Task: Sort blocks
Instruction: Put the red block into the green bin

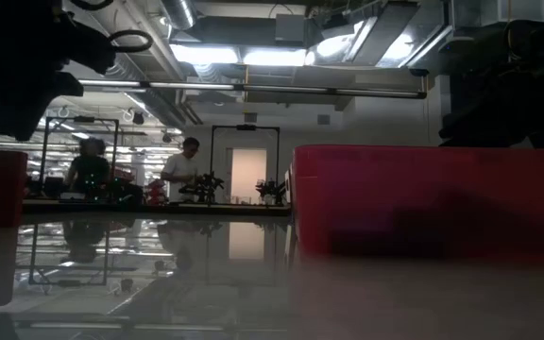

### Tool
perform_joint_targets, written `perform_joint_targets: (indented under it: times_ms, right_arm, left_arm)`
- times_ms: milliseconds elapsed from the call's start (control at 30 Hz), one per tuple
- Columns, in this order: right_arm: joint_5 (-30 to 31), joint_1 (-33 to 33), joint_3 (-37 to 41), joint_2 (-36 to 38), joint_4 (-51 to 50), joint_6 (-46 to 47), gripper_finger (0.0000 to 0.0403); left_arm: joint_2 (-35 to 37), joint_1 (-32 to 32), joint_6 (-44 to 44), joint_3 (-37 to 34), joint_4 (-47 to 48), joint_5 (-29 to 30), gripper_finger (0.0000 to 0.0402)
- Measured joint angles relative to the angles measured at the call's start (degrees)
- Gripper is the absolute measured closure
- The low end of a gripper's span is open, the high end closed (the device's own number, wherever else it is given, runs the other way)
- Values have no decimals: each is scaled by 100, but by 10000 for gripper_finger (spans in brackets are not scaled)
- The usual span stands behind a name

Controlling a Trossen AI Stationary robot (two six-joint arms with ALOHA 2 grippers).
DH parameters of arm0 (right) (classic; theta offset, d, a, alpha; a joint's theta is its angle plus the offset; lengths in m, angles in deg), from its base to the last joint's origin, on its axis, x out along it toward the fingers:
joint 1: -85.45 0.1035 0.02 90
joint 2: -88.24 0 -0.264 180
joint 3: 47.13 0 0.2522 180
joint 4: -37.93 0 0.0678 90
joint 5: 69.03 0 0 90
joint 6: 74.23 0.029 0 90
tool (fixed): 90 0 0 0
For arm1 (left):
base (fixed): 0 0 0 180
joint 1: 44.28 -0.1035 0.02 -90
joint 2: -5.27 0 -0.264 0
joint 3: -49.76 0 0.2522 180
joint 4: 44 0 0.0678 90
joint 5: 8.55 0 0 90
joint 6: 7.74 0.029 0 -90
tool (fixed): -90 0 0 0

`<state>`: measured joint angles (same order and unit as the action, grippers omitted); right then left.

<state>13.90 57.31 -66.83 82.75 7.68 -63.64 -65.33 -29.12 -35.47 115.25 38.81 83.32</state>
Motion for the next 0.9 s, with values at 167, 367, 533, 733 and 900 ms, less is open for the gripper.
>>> perform_joint_targets:
  times_ms: [167,367,533,733,900]
  right_arm:
    - [2,0,-2,1,0,-1,139]
    - [1,0,1,-1,0,-1,139]
    - [2,0,1,0,0,-2,139]
    - [0,0,1,2,0,0,139]
    - [2,0,1,2,0,0,139]
  left_arm:
    - [-12,2,-97,-158,-235,6,275]
    - [-12,9,-80,-171,-321,6,275]
    - [-12,9,-79,-171,-461,6,275]
    - [-12,9,-80,-171,-520,6,275]
    - [-11,9,-81,-171,-516,6,275]
